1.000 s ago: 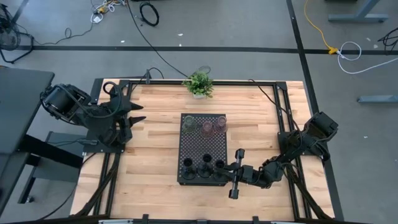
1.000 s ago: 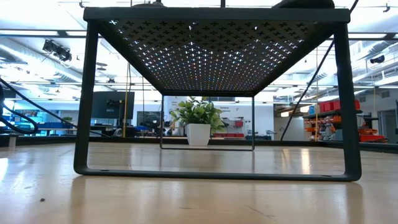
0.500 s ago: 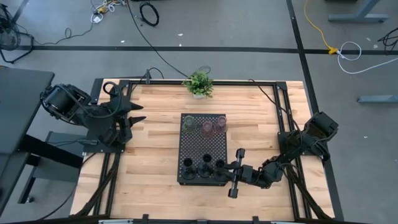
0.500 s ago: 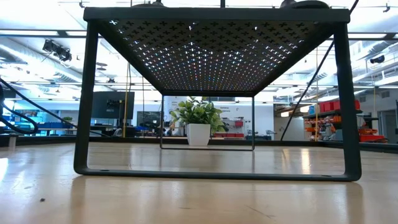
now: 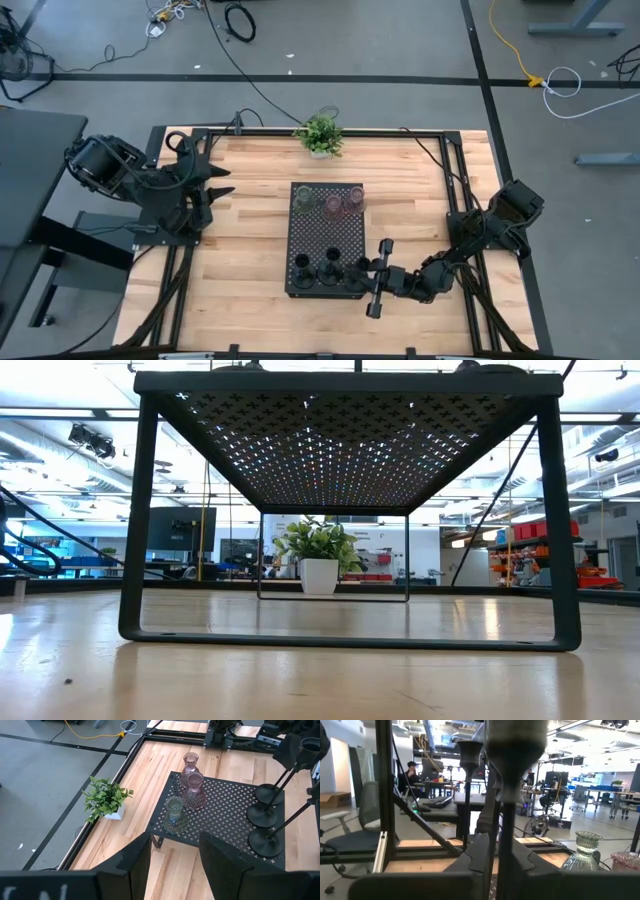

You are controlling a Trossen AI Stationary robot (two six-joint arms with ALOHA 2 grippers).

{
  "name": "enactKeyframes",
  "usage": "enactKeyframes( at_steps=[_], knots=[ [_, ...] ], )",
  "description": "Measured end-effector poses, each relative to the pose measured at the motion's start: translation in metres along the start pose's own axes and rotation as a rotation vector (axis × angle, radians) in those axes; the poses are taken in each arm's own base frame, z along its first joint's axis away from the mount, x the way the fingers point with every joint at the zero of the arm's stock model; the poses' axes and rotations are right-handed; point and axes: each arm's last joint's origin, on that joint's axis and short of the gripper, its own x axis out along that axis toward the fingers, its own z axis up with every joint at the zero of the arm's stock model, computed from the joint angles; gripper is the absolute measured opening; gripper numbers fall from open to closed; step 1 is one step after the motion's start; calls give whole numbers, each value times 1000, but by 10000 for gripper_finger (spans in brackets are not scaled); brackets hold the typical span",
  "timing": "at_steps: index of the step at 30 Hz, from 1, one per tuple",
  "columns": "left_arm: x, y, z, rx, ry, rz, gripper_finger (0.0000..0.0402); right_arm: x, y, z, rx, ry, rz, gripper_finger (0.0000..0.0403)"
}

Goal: Pick & Place candle stick holders
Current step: Align the black candle holder with the black candle holders on the shelf, then return to Home Position

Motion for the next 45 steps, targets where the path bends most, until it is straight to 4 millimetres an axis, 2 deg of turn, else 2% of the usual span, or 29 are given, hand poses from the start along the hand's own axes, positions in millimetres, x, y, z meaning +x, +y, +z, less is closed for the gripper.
enactKeyframes(
  at_steps=[11,18,23,28,37,45],
  knots=[
    [0,0,0,0,0,0,170,0,0,1,-1,-6,-6,145],
    [0,0,0,0,0,0,170,-2,-2,3,-15,7,-60,191],
    [0,0,0,1,0,0,170,-6,1,5,-13,2,-70,211],
    [0,0,0,2,0,0,170,-14,1,16,-11,4,-119,226],
    [0,0,0,3,0,0,170,-40,2,40,-19,56,-219,252],
    [0,0,0,7,1,0,170,-67,6,49,-82,196,-372,259]
  ],
)
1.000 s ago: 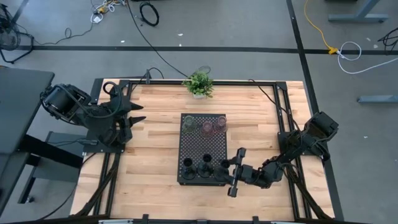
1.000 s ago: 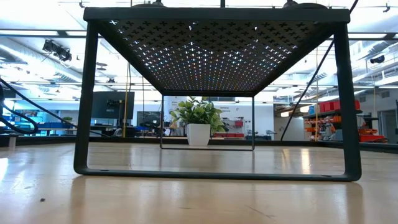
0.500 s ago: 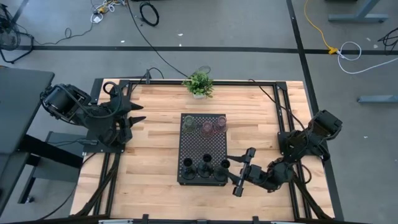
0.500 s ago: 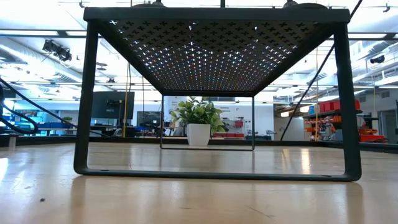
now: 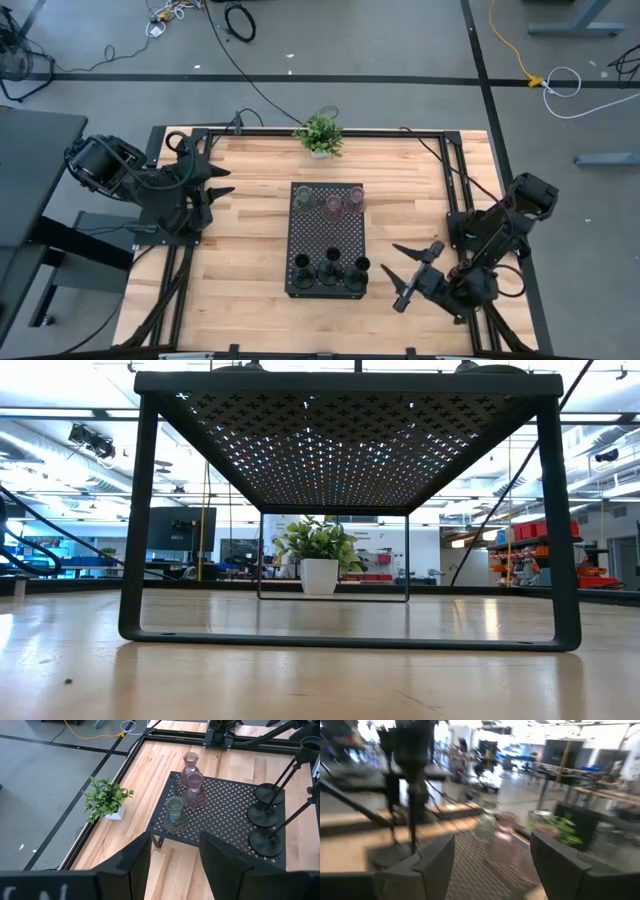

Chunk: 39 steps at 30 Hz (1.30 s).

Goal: Pick & Place candle stick holders
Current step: Return to Home Position

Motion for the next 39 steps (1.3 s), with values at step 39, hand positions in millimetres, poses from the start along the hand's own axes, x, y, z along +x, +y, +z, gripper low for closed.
enactKeyframes(
  at_steps=[39],
  knots=[
    [14,-14,4,84,-4,78,170,-4,-167,-65,332,-300,419,116]
  ],
)
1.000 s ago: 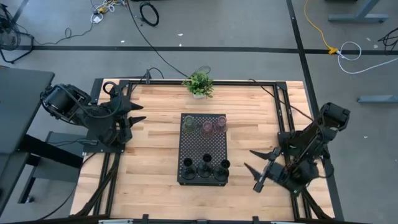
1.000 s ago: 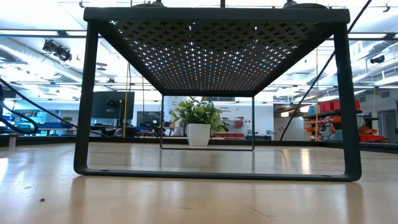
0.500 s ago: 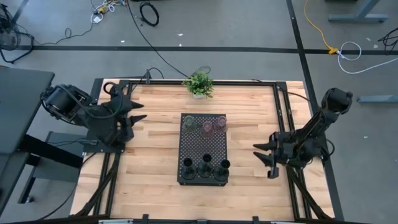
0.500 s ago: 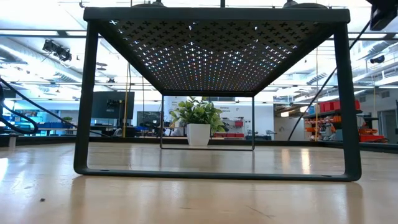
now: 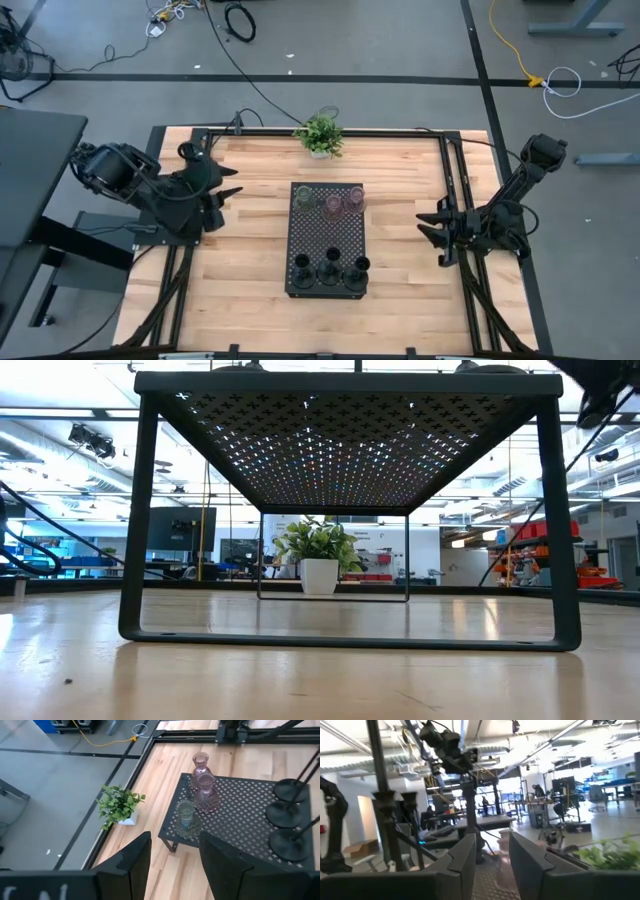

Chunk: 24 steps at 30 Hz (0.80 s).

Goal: Pick & Place candle stick holders
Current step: Return to Home Position

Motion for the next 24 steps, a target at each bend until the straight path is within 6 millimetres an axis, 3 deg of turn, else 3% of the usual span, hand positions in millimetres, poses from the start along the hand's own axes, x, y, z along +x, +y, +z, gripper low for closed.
enactKeyframes(
  at_steps=[3,11,24],
  knots=[
    [3,-3,1,11,-10,27,170,-3,-5,-4,-18,20,-34,116],
    [13,-9,13,31,-53,32,170,-2,-13,7,-41,-46,-35,116],
    [67,-16,33,90,43,11,167,17,-27,-17,-64,46,-61,96]
  ],
)
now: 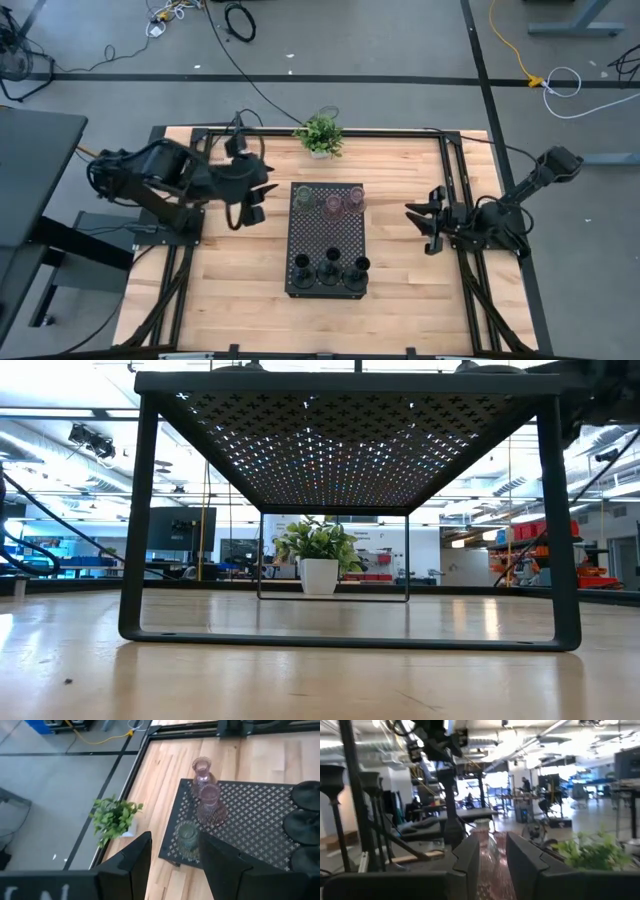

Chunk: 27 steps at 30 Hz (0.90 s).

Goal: Pick & Place candle stick holders
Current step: Return to Home Position

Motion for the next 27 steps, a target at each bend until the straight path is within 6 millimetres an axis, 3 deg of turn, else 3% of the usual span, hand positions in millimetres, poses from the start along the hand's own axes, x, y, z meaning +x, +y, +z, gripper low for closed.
enactKeyframes(
  at_steps=[7,14,20,27],
  knots=[
    [12,6,10,-4,-32,-47,143,9,-14,-5,-19,19,-48,79],
    [21,7,4,0,6,-30,129,14,-29,-14,0,85,-86,70],
    [49,-5,-41,34,61,-24,128,15,-37,-10,2,64,-83,64],
    [52,2,-106,-65,-65,-44,128,14,-50,-19,24,150,-159,63]
  ],
)
